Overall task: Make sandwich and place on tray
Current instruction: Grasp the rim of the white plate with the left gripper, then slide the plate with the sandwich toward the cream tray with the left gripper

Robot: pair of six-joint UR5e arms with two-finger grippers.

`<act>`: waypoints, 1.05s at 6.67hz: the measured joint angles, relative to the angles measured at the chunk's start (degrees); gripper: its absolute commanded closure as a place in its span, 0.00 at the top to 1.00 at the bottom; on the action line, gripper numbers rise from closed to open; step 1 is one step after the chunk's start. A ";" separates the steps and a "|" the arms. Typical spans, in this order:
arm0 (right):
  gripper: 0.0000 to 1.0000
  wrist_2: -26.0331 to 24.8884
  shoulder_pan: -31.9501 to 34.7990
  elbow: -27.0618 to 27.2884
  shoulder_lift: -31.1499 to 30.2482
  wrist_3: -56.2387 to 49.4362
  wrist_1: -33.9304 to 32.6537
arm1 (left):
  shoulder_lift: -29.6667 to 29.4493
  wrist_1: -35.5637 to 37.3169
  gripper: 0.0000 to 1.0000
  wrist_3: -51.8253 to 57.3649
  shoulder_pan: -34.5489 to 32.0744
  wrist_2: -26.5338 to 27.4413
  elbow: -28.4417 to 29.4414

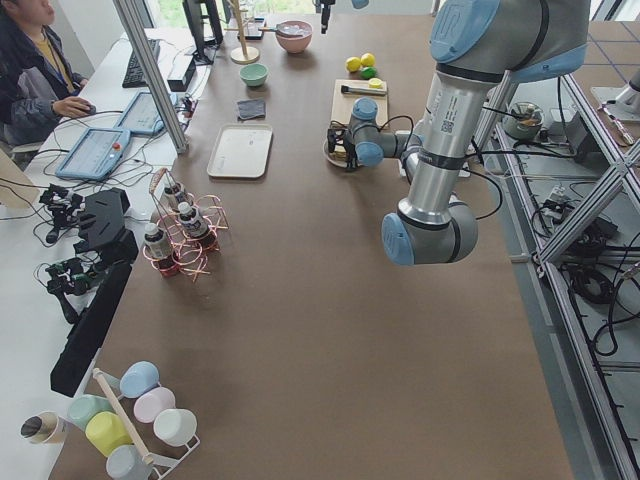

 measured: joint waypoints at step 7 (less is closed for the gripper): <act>1.00 1.82 1.02 0.58 -1.15 0.21 0.06 | -0.22 0.07 0.00 -2.80 0.12 -0.24 -0.46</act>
